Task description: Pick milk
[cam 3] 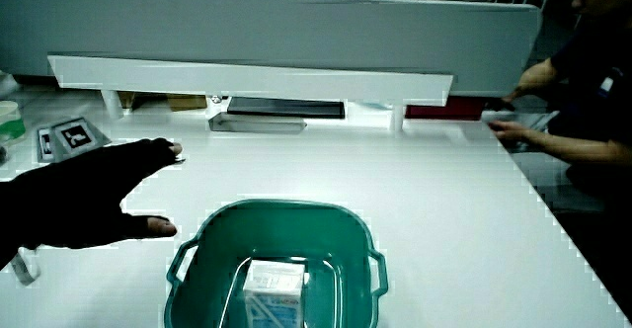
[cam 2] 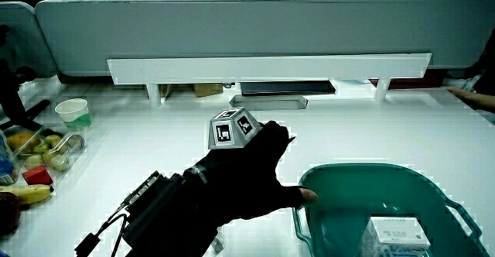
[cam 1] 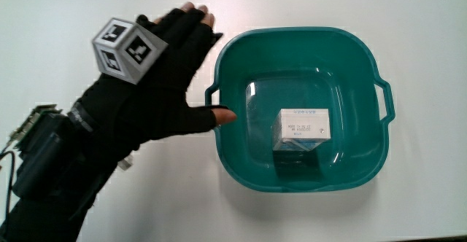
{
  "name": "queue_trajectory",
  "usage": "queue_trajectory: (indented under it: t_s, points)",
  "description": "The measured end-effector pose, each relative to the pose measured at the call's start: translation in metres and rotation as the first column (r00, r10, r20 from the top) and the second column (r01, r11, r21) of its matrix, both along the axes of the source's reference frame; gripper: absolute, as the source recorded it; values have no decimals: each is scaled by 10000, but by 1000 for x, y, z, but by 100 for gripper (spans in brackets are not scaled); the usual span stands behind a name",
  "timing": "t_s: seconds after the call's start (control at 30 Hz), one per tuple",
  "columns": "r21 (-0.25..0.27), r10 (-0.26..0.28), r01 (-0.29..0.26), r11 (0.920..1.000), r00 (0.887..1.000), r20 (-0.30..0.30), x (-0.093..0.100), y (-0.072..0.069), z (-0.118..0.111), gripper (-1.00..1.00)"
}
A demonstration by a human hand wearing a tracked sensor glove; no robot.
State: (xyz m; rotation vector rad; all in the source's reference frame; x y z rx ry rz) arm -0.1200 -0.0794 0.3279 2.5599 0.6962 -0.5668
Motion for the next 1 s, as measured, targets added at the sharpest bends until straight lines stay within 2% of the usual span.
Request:
queue_trajectory:
  t_s: [0.03,0.07,0.1,0.13,0.17,0.2,0.23,0.27,0.3,0.33,0.43,0.47,0.5,0.53,0.57,0.6,0.7,0.73,0.77,0.83,0.87,0.93,1.0]
  points:
    - [-586,-262,251,9980,9995,-184,3,2,-1,0]
    - [-162,96,-98,9998,9999,-137,6,2,1,0]
    - [-794,-269,252,9965,9994,-202,9,5,-2,0]
    - [-942,-23,-34,9956,9982,-602,11,5,3,0]
    - [-592,250,-289,9978,9975,-655,14,5,6,0]
    - [180,628,-623,9979,9976,-281,17,6,5,0]
    - [306,674,-676,9972,9977,83,20,7,5,0]
    - [-195,647,-654,9977,9973,-352,23,9,9,0]
    - [-366,758,-777,9963,9958,-519,26,10,11,0]
    - [-204,854,-860,9961,9959,-306,29,11,12,0]
    - [-787,775,-815,9936,9956,-525,39,15,13,0]
    - [-559,960,-981,9936,9946,-389,42,16,12,0]
    - [-570,1007,-1028,9931,9942,-385,45,17,14,0]
    - [-826,916,-950,9920,9948,-446,48,19,13,0]
    - [-495,1324,-1368,9894,9878,-822,51,19,18,0]
    - [-683,1031,-1059,9920,9937,-433,54,21,15,0]
    - [-768,1291,-1330,9881,9902,-531,62,24,17,0]
    - [-1040,1216,-1270,9864,9910,-562,65,25,18,0]
    - [-834,1340,-1376,9870,9899,-470,67,26,19,0]
    - [-1020,1269,-1303,9862,9911,-398,72,28,20,0]
    - [-770,1602,-1637,9835,9858,-496,75,29,26,0]
    - [-1481,1229,-1266,9808,9918,-341,80,32,22,0]
    - [-1489,1289,-1329,9799,9910,-360,84,34,24,0]
